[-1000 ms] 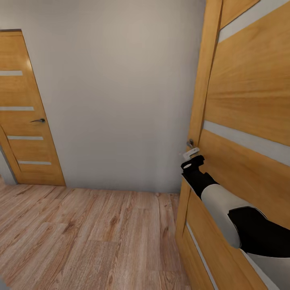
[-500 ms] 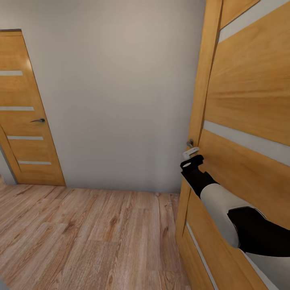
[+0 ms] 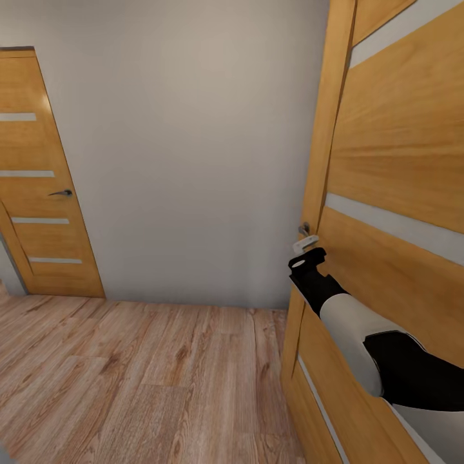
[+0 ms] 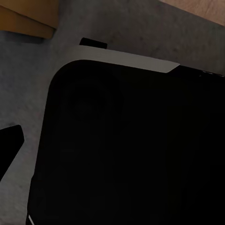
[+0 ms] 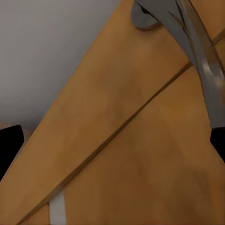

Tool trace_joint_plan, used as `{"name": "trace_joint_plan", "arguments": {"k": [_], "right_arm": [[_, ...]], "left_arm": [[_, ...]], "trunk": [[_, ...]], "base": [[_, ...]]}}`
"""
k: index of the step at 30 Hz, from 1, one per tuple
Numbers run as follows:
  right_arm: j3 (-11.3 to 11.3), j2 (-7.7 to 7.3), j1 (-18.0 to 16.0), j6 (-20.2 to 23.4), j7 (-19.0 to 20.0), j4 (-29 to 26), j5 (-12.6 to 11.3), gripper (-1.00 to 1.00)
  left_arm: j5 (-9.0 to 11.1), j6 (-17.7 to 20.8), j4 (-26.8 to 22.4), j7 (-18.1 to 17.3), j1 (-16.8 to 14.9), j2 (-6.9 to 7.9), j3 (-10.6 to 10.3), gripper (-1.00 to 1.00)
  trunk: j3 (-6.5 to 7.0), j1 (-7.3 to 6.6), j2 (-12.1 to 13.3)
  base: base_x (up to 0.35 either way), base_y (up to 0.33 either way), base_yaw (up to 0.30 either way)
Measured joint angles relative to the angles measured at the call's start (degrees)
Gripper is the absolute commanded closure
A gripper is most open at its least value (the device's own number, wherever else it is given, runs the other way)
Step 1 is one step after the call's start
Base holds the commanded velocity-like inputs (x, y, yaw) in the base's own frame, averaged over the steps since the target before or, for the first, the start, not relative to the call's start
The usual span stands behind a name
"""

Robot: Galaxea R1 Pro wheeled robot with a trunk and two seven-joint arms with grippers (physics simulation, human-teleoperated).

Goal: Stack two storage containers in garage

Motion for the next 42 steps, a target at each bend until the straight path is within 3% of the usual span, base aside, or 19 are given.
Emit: {"name": "trace_joint_plan", "arguments": {"k": [7, 11, 14, 23, 26, 28, 42], "right_arm": [[0.09, -0.03, 0.02, -0.18, 0.00, 0.00, -0.01, -1.00], [-0.17, -0.03, -0.01, 0.29, -0.37, -0.05, 1.19, -1.00], [-0.39, -0.26, 0.00, 0.48, -3.51, 0.02, 0.96, -1.00], [0.23, -1.43, -0.05, 0.61, -0.80, -0.57, 1.53, -1.00], [0.44, -1.72, -0.03, 0.30, -0.23, -0.84, 0.65, -1.00], [0.82, -2.34, -0.02, -0.09, 0.11, -1.05, -0.37, -1.00], [0.50, -6.57, -0.02, -0.13, 0.46, 0.12, -0.40, -1.00]], "left_arm": [[0.00, 0.00, 0.06, 0.01, -0.01, 0.00, 0.00, -1.00], [-0.03, 0.00, 0.09, 0.00, 0.01, 0.14, -0.03, -1.00], [-0.01, 0.00, 0.06, 0.00, 0.02, 0.22, 0.00, -1.00], [0.00, 0.00, 0.05, -0.01, 0.02, 0.22, 0.01, -1.00], [0.00, 0.00, 0.06, -0.01, -0.01, 0.19, 0.00, -1.00], [-0.01, -0.01, 0.06, -0.01, -0.03, 0.20, -0.02, -1.00], [-0.01, -0.01, 0.08, -0.01, -0.02, 0.18, -0.01, -1.00]], "trunk": [[0.00, -0.02, 0.00], [0.01, -0.04, -0.04], [0.00, -0.02, -0.03], [0.01, -0.01, -0.02], [0.01, -0.01, -0.02], [0.01, 0.00, 0.00], [0.01, 0.00, 0.00]], "base": [[0.071, 0.000, 0.000], [0.250, 0.000, 0.000], [0.117, 0.000, 0.000], [0.017, 0.000, 0.000], [0.000, 0.000, 0.000], [0.000, 0.000, 0.000], [0.000, 0.000, 0.000]]}}
